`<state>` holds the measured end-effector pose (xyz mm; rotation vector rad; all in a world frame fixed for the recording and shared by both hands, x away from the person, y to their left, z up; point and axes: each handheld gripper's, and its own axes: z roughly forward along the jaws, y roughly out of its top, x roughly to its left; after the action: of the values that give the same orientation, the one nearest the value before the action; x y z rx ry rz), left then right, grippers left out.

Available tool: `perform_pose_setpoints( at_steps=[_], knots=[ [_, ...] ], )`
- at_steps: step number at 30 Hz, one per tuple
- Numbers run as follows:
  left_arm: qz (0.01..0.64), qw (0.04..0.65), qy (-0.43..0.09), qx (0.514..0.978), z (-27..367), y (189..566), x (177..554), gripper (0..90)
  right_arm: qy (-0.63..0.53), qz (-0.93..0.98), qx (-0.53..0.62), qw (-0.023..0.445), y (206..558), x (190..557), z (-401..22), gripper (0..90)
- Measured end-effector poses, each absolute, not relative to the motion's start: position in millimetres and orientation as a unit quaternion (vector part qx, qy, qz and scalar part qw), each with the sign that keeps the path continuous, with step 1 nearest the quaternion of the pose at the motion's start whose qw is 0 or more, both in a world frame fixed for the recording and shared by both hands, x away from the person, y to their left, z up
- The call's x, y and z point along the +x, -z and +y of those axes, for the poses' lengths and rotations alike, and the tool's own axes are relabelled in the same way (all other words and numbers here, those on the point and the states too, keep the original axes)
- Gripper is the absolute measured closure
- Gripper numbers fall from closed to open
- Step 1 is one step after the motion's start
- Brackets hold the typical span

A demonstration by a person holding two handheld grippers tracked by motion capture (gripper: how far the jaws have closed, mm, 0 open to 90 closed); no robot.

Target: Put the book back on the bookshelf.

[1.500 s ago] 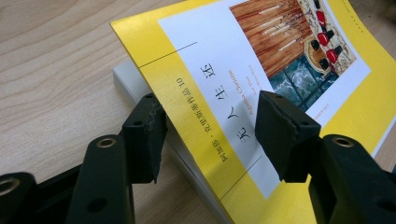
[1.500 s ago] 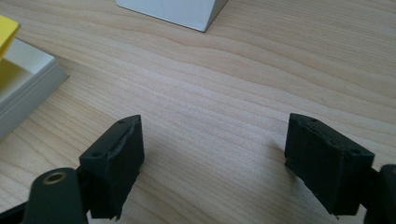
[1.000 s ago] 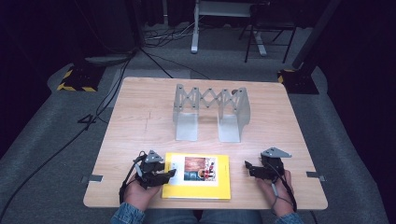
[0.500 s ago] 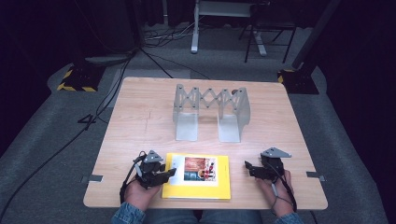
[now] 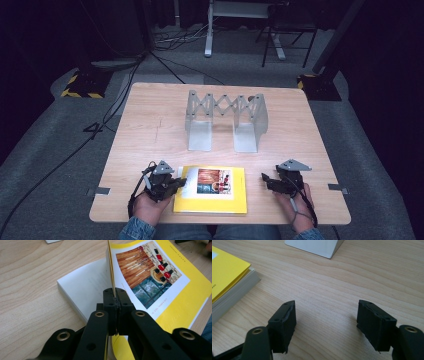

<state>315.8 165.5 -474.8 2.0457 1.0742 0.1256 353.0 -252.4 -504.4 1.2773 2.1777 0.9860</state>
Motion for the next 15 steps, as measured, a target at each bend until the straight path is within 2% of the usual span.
perform_pose_setpoints(
  at_steps=[7, 15],
  knots=[
    [0.418, 0.423, -0.046, 0.803, 168, 465, 312, 89.6, -0.352, 0.793, 0.449, 0.212, 502, 348, -250, 42.3],
    [0.401, 0.448, -0.054, 0.797, 165, 444, 308, 89.7, -0.385, 0.800, 0.413, 0.201, 485, 331, -240, 43.3]
  ],
)
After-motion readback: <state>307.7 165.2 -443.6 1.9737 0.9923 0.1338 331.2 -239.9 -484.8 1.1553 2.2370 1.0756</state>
